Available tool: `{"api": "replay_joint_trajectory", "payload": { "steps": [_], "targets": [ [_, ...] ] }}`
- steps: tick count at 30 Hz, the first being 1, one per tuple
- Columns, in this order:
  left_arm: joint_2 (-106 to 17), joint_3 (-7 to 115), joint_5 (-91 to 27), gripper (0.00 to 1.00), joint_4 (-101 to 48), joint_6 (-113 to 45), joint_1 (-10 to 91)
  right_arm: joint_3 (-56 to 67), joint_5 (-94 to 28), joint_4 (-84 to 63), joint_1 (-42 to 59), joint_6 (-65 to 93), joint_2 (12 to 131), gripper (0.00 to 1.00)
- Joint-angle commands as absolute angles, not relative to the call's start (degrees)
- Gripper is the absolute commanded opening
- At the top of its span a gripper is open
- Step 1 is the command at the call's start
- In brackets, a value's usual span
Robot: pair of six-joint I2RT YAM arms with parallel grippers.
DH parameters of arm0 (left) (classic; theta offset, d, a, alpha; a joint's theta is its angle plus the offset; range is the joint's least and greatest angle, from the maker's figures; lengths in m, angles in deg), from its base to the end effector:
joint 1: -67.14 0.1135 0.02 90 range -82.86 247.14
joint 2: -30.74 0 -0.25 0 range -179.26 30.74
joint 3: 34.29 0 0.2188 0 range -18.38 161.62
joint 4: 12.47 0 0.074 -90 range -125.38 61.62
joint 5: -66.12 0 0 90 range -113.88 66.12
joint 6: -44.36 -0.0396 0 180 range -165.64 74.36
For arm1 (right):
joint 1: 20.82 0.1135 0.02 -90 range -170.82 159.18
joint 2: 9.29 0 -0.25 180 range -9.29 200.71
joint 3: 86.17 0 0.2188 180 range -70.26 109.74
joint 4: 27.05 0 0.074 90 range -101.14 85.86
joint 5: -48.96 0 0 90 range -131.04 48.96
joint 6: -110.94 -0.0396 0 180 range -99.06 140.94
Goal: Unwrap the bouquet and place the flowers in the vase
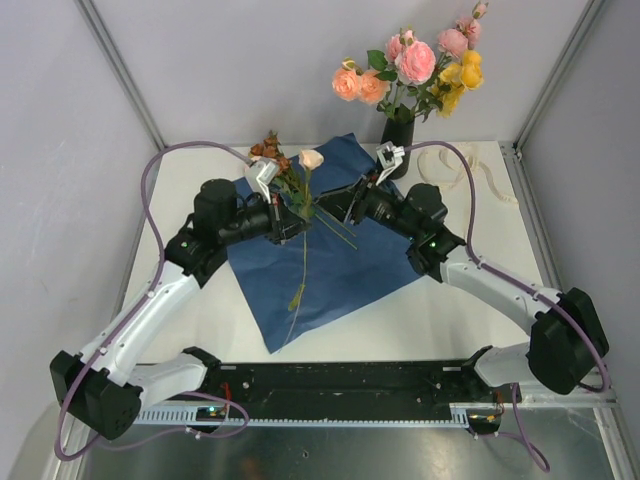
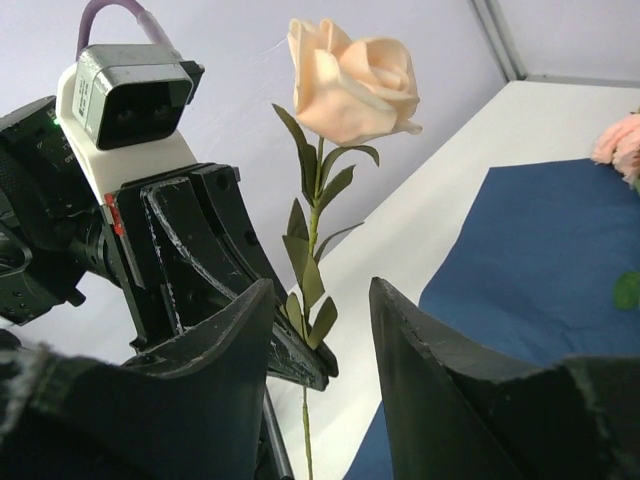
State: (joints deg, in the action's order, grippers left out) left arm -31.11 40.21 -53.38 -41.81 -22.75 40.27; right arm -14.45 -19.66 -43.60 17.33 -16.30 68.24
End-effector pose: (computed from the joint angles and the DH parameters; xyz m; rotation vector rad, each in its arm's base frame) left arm 0.1869 -0.1166 0.3507 0.4446 1.9145 -1.0646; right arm 0.2212 0.1921 0.3561 -0.3535 1.4957 1.3302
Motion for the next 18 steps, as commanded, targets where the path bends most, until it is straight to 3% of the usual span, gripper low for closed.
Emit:
{"api": "replay_joint_trajectory", "payload": {
  "steps": [1,14,16,18],
  "targets": [
    [-31.12,40.96,-56.04,0.00,-42.42,-25.18,39.53,-14.06,-16.75,-48.59,18.01,-18.21,69.84,0.48],
    [-31.71,40.89,-56.36,0.00,-42.86,-26.07,39.24,-13.63,-15.11,-48.87,19.76,-19.67,73.48,0.41],
    [-31.65,41.00,-56.39,0.00,-43.03,-26.09,39.20,-13.61,-14.72,-49.20,19.80,-20.04,73.76,0.35],
    [-31.44,41.18,-56.31,0.02,-43.27,-26.12,39.19,-13.58,-14.64,-49.72,19.70,-20.22,73.74,0.21]
  ]
}}
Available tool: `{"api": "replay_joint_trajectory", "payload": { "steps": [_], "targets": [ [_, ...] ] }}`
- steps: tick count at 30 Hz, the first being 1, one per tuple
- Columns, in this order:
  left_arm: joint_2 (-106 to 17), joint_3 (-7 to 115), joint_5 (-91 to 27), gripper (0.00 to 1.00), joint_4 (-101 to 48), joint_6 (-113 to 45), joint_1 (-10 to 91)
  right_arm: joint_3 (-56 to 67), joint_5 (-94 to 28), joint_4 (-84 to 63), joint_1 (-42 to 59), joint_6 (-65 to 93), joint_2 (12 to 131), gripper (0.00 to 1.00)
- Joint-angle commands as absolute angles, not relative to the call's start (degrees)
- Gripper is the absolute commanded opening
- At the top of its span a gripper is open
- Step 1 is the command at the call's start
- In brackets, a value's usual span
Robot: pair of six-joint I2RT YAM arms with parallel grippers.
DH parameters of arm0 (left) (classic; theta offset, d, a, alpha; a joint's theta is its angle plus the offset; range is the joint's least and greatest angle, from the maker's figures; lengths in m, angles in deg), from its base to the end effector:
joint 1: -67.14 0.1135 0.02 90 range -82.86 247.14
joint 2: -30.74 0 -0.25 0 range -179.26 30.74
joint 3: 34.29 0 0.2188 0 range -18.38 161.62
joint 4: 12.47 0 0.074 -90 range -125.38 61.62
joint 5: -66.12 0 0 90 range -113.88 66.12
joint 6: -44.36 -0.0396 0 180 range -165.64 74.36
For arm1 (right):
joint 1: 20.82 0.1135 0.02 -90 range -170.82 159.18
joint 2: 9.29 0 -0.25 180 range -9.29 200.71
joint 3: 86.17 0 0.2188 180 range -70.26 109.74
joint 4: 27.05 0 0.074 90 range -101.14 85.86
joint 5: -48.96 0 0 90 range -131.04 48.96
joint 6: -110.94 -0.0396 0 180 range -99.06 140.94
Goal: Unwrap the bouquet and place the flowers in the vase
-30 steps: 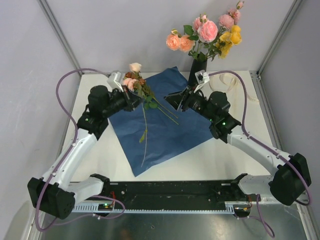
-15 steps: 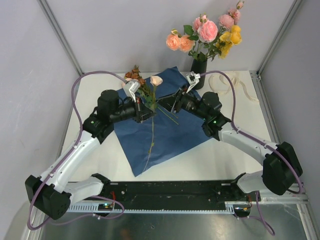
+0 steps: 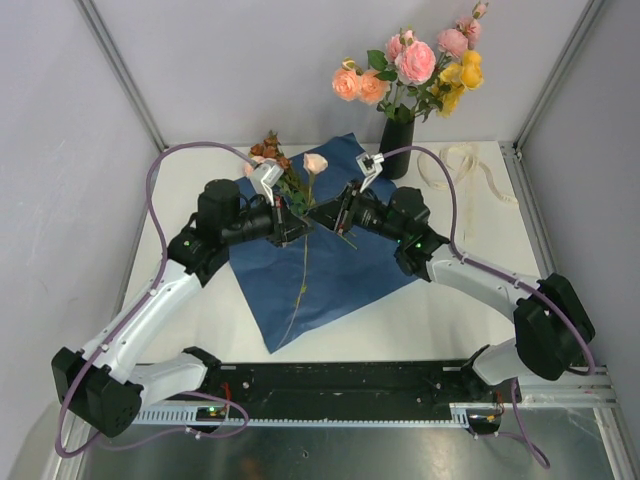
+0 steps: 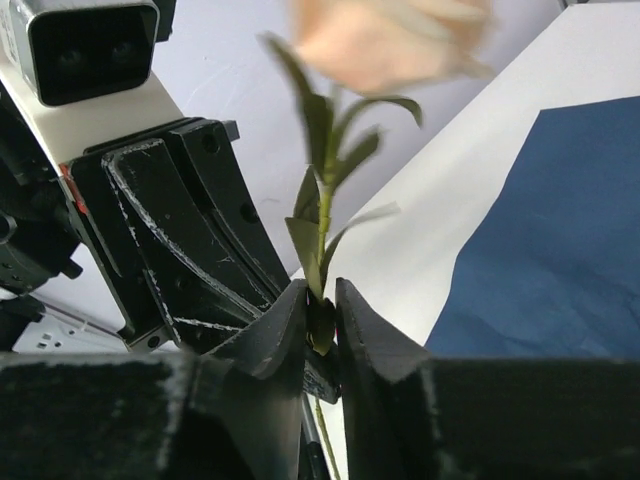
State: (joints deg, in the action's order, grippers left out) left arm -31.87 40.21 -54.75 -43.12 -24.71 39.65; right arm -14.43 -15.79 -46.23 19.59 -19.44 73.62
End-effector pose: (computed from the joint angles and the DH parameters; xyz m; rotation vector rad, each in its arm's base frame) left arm 0.1870 -0.1202 0.3458 0.4995 1.9357 -1.0700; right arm 0.2270 0.2155 0.3345 -0.4050 1.5700 1.4385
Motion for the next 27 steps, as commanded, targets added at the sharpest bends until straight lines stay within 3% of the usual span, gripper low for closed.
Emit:
{"api": "replay_joint_trajectory", "payload": {
  "steps": [1,2,3,7,9,12,20,27],
  "targets": [
    [-31.25,41.29,-56.22,0.08,-43.47,-26.17,39.19,-13.58,-14.66,-50.20,19.48,-20.30,73.44,0.11],
    [-30.97,41.34,-56.01,0.15,-43.79,-26.11,39.19,-13.53,-14.76,-50.62,19.20,-20.42,73.25,0.06],
    [-30.66,41.36,-55.81,0.29,-44.08,-26.12,39.19,-13.33,-14.80,-50.83,18.48,-20.53,72.67,0.03],
    [-28.66,41.56,-53.28,0.79,-46.62,-26.57,39.17,-10.74,-15.77,-46.14,15.03,-18.09,69.11,0.00],
    [-27.05,41.50,-51.25,0.94,-48.54,-27.43,39.18,-8.23,-17.32,-40.91,13.19,-14.53,66.75,0.00],
    [-23.86,41.35,-47.05,0.99,-52.36,-29.22,39.19,-2.83,-20.48,-31.62,10.63,-6.02,63.32,0.00],
    [-11.48,34.29,-24.47,1.00,-56.90,-32.70,39.20,14.43,-37.47,-11.89,7.21,17.24,60.93,0.00],
    [-2.07,29.82,-15.89,1.00,-57.10,-33.51,39.19,29.87,-44.30,-9.26,2.02,25.19,67.74,0.00]
  ]
}}
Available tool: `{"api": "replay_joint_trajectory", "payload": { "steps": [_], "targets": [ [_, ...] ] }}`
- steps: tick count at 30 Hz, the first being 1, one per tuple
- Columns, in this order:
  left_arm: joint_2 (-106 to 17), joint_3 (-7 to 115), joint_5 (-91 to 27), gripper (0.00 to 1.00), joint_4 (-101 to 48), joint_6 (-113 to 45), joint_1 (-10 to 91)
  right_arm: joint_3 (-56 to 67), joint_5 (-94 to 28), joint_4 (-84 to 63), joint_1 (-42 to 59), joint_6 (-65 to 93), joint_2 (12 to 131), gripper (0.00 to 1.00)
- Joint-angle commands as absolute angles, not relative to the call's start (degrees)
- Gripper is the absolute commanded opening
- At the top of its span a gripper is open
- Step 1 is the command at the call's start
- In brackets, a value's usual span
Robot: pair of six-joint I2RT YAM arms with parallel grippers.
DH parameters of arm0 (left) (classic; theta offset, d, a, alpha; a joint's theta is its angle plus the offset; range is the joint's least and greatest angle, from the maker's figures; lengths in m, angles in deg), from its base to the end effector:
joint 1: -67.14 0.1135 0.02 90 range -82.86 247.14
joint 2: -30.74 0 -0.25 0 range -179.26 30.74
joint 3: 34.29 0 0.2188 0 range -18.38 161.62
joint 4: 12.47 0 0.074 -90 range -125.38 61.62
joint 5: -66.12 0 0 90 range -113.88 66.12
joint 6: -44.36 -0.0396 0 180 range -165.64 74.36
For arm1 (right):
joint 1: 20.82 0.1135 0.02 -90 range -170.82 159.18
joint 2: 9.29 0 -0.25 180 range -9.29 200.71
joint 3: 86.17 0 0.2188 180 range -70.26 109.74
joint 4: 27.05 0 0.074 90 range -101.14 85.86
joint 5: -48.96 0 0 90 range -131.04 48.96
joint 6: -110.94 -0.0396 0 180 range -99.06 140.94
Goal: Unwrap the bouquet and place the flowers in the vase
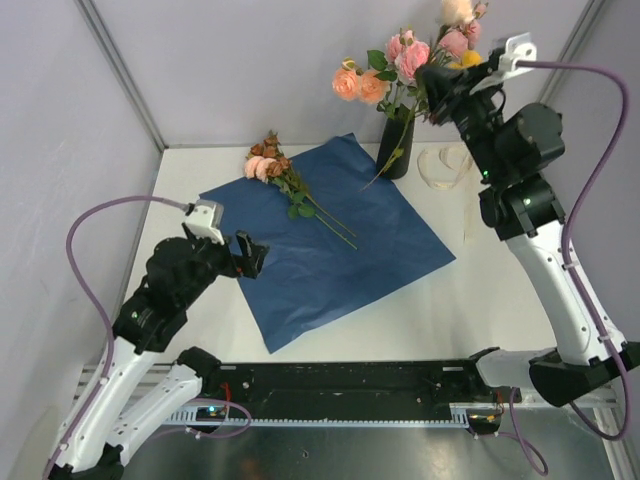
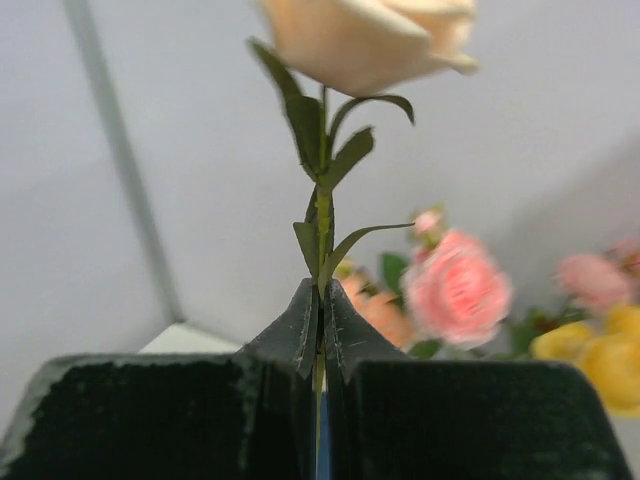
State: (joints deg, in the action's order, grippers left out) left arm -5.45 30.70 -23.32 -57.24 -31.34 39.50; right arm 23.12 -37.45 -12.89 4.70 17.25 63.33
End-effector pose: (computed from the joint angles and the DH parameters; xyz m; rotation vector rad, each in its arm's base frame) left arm 0.1058 -0.0549 0.3353 0.2114 1.8673 -0.4985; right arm 0.2026 0.0995 0.5262 -0.2804 1.1589 0.4857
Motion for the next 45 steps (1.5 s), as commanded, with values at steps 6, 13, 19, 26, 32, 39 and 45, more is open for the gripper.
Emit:
{"api": "replay_joint_trajectory", "payload": {
  "steps": [6,13,19,26,32,39,45],
  "targets": [
    [0.32,29.30,-14.58,1.00,-57.06,-33.86,39.19,36.41,-49.93,-14.84,-0.06,29.57,73.43,0.00],
    [0.60,29.28,-15.26,1.00,-57.07,-33.66,39.19,42.27,-49.91,-18.92,-2.73,28.95,79.31,0.00],
    [1.06,29.13,-14.90,1.00,-57.06,-33.55,39.19,51.10,-50.21,-18.42,-3.94,29.46,86.53,0.00],
    [1.37,29.00,-14.36,1.00,-57.04,-33.60,39.19,55.50,-52.34,-22.35,-4.66,30.94,91.68,0.00],
    [1.53,29.08,-14.26,1.00,-57.12,-33.69,39.18,59.30,-52.21,-22.68,-5.96,28.30,96.09,0.00],
    [1.86,29.00,-13.93,1.00,-57.04,-33.77,39.20,61.96,-52.61,-24.83,-6.63,28.41,101.33,0.00],
    [2.18,28.93,-13.70,1.00,-57.07,-33.78,39.19,63.86,-53.26,-26.69,-7.07,28.53,105.09,0.00]
  ]
}}
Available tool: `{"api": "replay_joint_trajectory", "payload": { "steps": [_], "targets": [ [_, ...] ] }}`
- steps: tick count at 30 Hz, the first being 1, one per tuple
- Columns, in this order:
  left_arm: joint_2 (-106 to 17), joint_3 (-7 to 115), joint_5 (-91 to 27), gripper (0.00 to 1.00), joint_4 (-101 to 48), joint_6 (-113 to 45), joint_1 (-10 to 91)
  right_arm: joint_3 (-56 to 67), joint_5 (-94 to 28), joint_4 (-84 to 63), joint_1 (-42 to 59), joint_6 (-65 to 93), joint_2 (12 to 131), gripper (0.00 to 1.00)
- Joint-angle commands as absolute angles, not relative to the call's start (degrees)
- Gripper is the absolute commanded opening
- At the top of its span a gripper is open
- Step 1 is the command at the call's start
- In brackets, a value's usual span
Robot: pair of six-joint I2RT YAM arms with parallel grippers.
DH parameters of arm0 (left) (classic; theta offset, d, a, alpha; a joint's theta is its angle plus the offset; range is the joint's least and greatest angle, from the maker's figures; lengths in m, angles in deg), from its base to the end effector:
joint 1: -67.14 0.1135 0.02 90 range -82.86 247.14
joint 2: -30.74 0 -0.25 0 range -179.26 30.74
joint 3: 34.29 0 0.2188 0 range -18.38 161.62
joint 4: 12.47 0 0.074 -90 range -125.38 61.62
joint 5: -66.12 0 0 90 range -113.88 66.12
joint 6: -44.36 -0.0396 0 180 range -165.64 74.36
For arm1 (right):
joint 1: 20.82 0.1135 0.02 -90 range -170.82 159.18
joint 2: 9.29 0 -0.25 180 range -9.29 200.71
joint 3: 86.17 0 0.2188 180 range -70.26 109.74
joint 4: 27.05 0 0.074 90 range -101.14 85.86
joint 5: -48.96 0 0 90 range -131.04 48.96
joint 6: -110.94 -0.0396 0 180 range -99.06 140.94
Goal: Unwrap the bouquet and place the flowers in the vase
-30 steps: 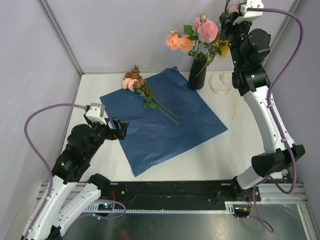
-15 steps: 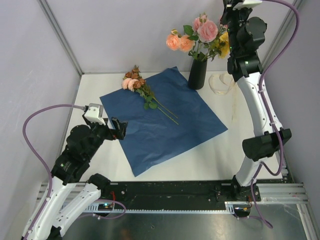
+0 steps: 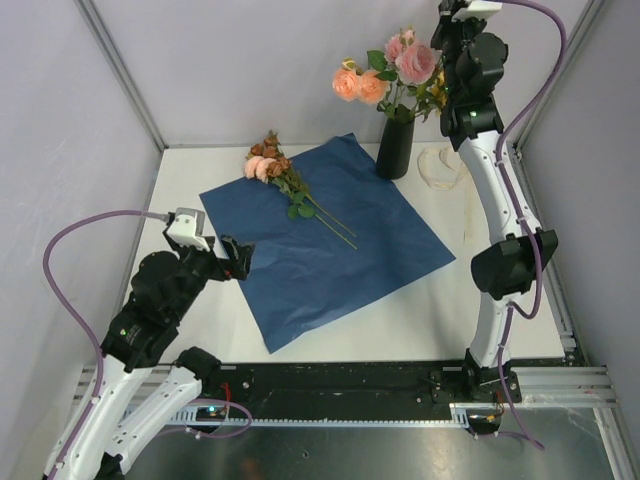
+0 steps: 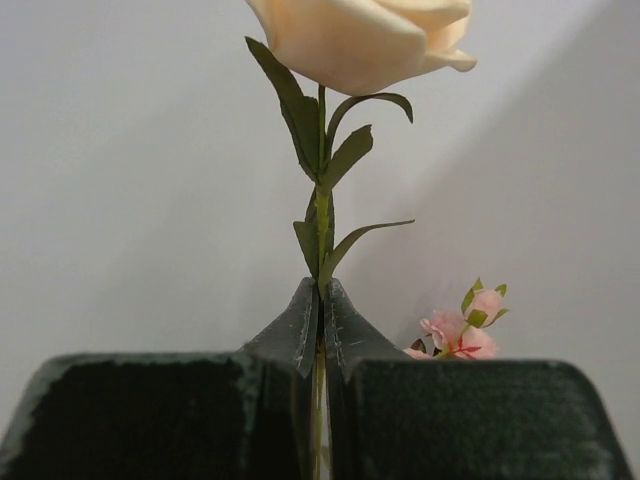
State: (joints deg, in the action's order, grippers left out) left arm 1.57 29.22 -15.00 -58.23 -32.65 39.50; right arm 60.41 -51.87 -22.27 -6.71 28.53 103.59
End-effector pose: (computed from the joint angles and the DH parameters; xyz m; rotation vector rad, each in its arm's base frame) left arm 0.0854 -0.0378 0.3364 0.1147 1.7793 -0.3759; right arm 0.3879 0.0898 0.5198 -0.0323 1.0754 0.0019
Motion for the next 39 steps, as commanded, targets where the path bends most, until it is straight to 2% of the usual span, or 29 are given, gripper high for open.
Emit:
{"api": "replay_joint_trajectory", "payload": {
  "steps": [1,11,39],
  "targets": [
    [2.31,28.96,-13.56,1.00,-57.05,-33.78,39.19,63.86,-53.22,-27.00,-7.04,28.60,105.69,0.00],
    [2.23,29.00,-13.12,1.00,-57.04,-33.78,39.19,63.86,-52.07,-26.73,-7.13,27.75,111.61,0.00],
    [2.19,29.00,-13.15,1.00,-57.02,-33.51,39.19,68.62,-48.83,-12.71,-8.05,21.62,106.35,0.00]
  ]
}}
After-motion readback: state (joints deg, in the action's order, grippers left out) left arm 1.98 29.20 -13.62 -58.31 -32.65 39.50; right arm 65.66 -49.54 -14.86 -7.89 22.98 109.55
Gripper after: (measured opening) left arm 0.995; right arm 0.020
